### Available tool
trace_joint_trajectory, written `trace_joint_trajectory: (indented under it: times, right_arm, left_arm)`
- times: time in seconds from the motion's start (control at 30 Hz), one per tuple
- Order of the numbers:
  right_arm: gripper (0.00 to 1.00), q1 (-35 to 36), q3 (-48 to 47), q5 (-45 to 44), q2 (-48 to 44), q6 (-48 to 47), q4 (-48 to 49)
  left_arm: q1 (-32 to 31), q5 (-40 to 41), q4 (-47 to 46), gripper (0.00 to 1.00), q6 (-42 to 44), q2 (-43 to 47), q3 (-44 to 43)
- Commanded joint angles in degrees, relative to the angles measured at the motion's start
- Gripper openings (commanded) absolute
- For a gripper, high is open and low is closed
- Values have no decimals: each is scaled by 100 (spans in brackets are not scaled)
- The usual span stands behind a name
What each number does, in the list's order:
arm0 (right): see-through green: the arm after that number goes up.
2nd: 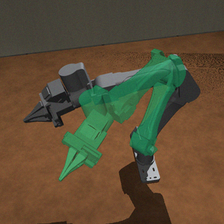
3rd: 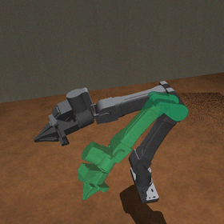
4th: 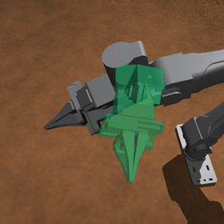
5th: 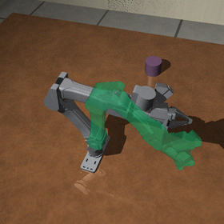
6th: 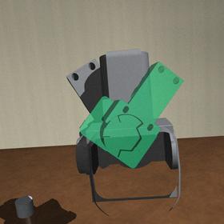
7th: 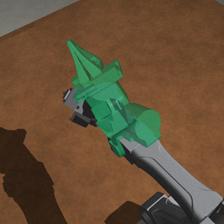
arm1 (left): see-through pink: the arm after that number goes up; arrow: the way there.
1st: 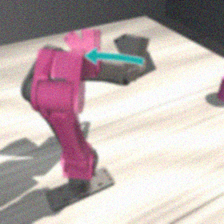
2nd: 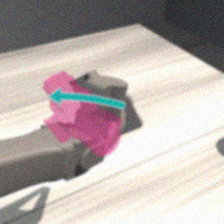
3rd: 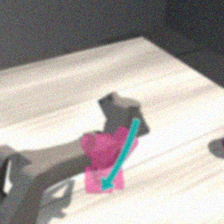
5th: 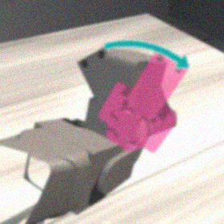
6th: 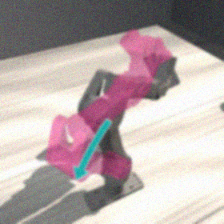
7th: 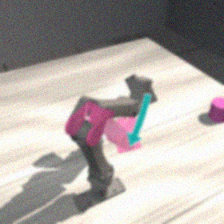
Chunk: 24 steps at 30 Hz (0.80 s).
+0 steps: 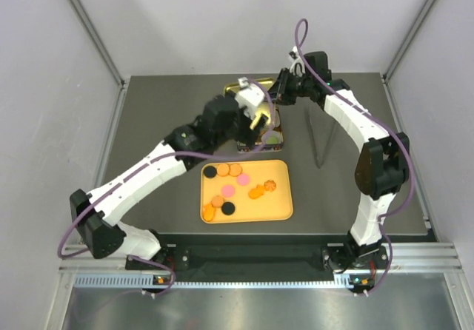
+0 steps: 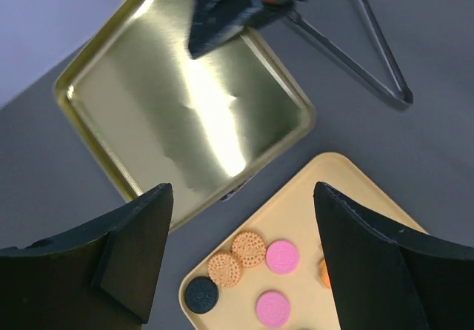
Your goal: Pack the cookies
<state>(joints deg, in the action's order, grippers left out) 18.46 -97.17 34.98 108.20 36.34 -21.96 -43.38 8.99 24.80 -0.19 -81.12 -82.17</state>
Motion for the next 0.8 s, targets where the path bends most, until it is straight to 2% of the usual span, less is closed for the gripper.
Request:
trace_joint_trajectory:
  times: [0.0, 0.33, 0.47, 0.57, 0.6, 0.77]
  right_arm:
    - [2, -114, -373, 290, 78, 145, -186]
    - [0, -202, -408, 404, 105, 172, -248]
    - [0, -202, -417, 439, 104, 181, -265]
    - [0, -211, -374, 466, 87, 190, -274]
    - [0, -202, -356, 474, 70, 181, -274]
    - [0, -193, -286, 492, 17, 181, -274]
  left_arm:
    - [-723, 1357, -167, 82, 1309, 263, 446]
    - [-1700, 2413, -335, 84, 2496, -394, 694]
    - [-1788, 2616, -431, 84, 2769, -755, 729]
    - [-1797, 3019, -940, 84, 3111, -975, 886]
    - [-1797, 3395, -1281, 84, 3199, -1097, 913]
    - [-1753, 3864, -2874, 84, 4333, -1300, 1379]
